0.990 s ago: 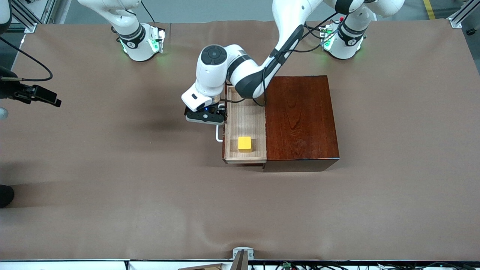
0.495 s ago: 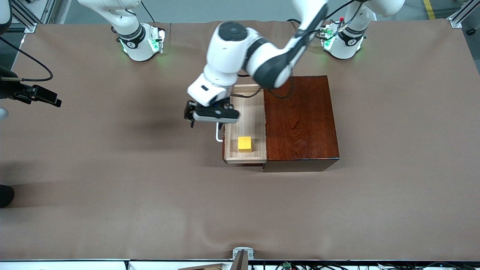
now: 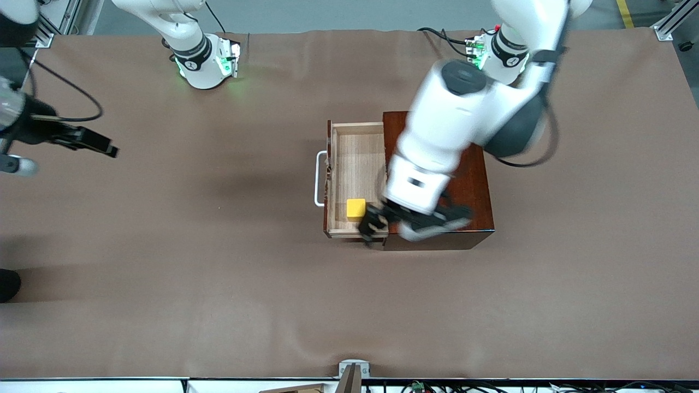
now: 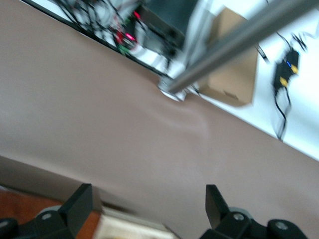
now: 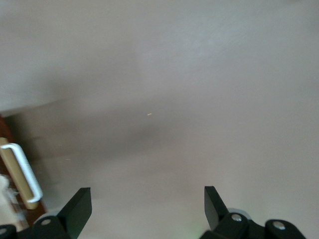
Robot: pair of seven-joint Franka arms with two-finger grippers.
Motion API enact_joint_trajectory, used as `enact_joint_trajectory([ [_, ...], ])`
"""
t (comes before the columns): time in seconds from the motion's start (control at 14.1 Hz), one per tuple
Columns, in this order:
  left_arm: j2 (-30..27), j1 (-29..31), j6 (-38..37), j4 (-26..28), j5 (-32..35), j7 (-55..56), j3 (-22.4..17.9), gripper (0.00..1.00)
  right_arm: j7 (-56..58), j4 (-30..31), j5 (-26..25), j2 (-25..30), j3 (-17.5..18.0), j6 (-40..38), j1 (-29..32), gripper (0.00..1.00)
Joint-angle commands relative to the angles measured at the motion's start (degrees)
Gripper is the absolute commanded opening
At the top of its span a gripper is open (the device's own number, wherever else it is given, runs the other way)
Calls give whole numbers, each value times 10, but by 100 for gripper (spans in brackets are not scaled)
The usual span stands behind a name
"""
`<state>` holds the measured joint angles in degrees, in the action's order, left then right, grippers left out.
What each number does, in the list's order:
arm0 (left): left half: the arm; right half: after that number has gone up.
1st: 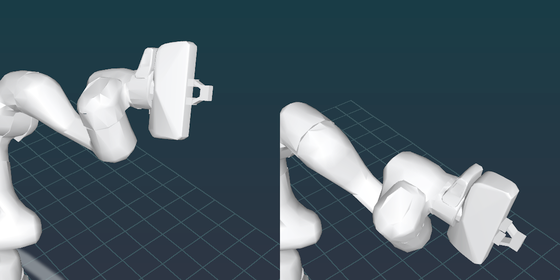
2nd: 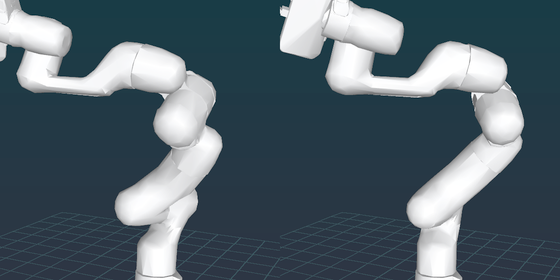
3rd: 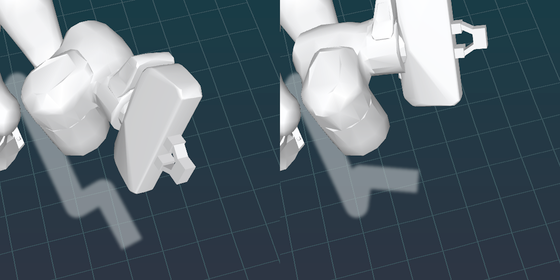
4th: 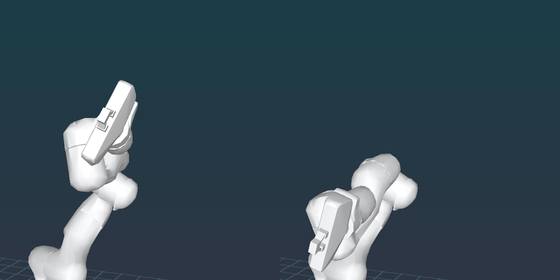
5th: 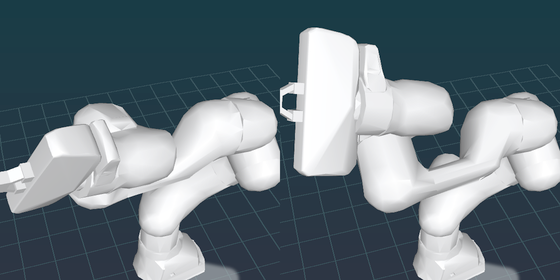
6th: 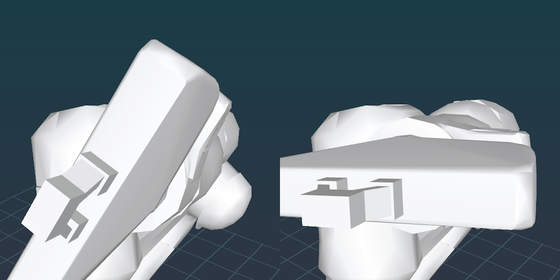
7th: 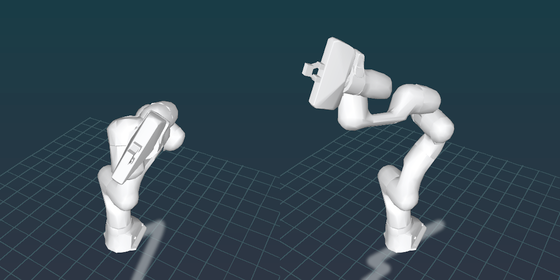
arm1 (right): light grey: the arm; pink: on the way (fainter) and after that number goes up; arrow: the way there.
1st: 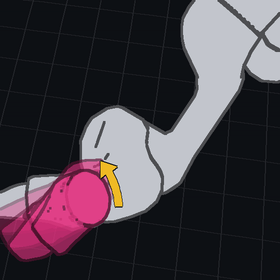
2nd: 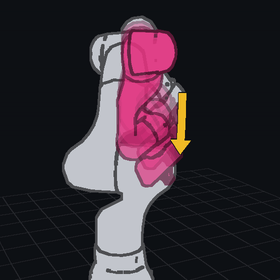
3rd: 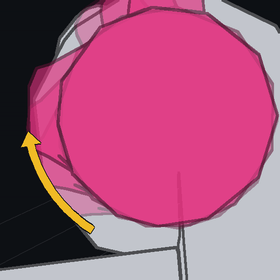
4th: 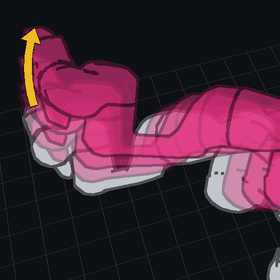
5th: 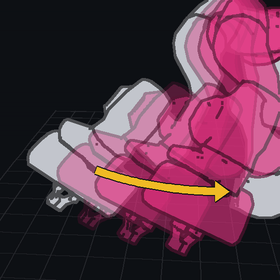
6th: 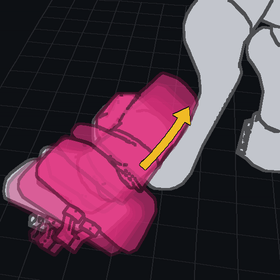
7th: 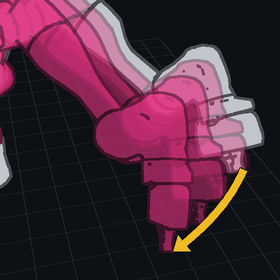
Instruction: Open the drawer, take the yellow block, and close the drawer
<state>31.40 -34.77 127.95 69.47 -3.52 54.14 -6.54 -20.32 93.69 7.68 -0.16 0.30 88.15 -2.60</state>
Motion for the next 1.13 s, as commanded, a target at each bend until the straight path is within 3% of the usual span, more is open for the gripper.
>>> enact_joint_trajectory([
  [0.0, -17, 44, -16, 23, -11, -4, 4, 100, -190, -14, 21, 3, -1, 3, -99, 100],
  [0.35, -34, 146, -103, 23, -10, -151, 4, 100, -577, -152, 16, -132, -1, 27, -282, 100],
  [0.49, -51, 196, -189, 26, -9, -250, 5, 100, -676, -178, 16, -179, -1, 80, -315, 100],
  [0.71, -76, 256, -247, 39, -10, -412, 6, 100, -834, -178, 19, -224, -1, 160, -335, 100],
  [0.85, -108, 274, -288, 77, -10, -472, 6, 100, -918, -178, 20, -268, -1, 204, -346, 100],
  [1.06, -194, 274, -293, 183, -7, -499, 4, 100, -1042, -178, 15, -319, -2, 279, -375, 100],
])
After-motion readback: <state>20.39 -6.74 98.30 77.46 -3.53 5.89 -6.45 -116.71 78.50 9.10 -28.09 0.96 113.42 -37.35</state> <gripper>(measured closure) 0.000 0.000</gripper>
